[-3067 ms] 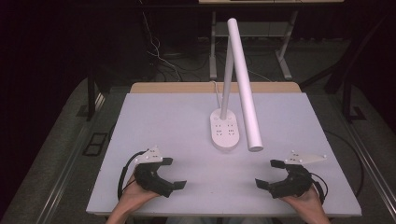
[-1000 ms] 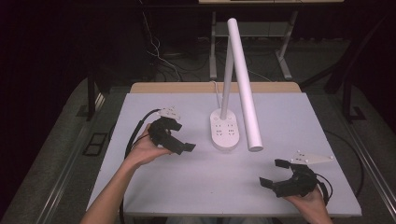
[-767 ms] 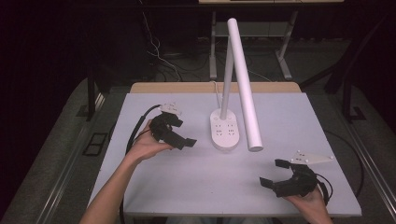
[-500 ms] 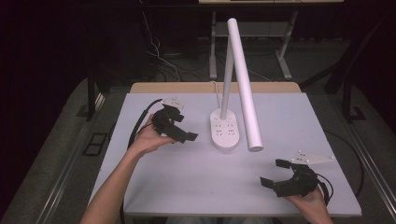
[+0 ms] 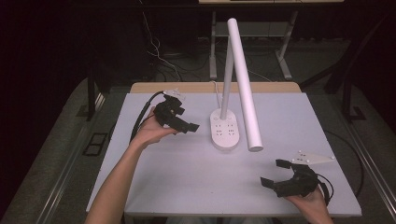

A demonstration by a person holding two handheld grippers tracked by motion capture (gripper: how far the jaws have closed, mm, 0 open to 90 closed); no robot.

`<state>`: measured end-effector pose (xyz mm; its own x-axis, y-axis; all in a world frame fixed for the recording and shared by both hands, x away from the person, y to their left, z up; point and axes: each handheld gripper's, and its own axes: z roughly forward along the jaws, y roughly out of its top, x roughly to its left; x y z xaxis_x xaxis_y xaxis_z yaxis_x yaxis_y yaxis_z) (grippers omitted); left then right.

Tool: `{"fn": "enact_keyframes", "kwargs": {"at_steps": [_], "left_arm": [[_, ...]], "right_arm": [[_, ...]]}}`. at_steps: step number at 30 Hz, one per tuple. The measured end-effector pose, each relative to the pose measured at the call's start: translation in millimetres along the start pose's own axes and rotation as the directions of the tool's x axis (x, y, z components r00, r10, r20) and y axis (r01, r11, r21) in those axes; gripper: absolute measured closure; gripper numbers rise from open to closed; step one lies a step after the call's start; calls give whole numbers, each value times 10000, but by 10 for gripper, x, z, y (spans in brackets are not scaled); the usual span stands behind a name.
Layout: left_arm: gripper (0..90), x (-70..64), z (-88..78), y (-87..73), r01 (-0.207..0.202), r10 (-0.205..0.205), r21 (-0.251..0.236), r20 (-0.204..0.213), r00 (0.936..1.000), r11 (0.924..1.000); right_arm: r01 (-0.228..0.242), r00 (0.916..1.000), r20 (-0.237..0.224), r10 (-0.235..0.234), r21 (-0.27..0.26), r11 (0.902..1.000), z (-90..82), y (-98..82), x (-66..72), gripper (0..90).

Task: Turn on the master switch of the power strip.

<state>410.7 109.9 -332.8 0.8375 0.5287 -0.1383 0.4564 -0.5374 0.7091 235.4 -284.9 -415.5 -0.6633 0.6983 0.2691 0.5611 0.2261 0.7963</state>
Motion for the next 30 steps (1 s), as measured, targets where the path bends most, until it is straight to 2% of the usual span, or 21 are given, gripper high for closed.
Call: {"fn": "enact_keyframes", "kwargs": {"at_steps": [9,11,14,16,23,24,29,30], "left_arm": [[35,77,79,158,263,-268,-206,-258,9993,9994],[35,103,94,200,216,-217,-40,-291,9993,9998],[37,124,136,250,477,-484,-209,-351,9982,9986],[41,154,154,278,474,-482,-211,-391,9981,9987],[49,250,290,329,1148,-1166,-468,-362,9925,9923],[52,271,305,331,1135,-1149,-401,-321,9929,9927],[70,329,416,318,1699,-1722,-703,-282,9847,9830],[73,347,431,314,1697,-1720,-713,-267,9847,9829]], "right_arm": [[15,9999,130,-16,50,10000,1,-1,4,0],[17,9999,126,-18,45,10000,-1,-2,3,0],[4,9999,109,-4,48,10000,-4,-2,0,0],[6,9999,117,-6,41,10000,-6,-2,-2,0],[6,9999,163,-7,23,10000,-8,-1,-9,0],[10,9998,173,-11,21,10000,-10,-1,-9,0],[-10,9998,182,9,23,10000,-20,-3,-12,0],[-8,9998,177,8,20,10000,-22,-3,-14,0]]}}
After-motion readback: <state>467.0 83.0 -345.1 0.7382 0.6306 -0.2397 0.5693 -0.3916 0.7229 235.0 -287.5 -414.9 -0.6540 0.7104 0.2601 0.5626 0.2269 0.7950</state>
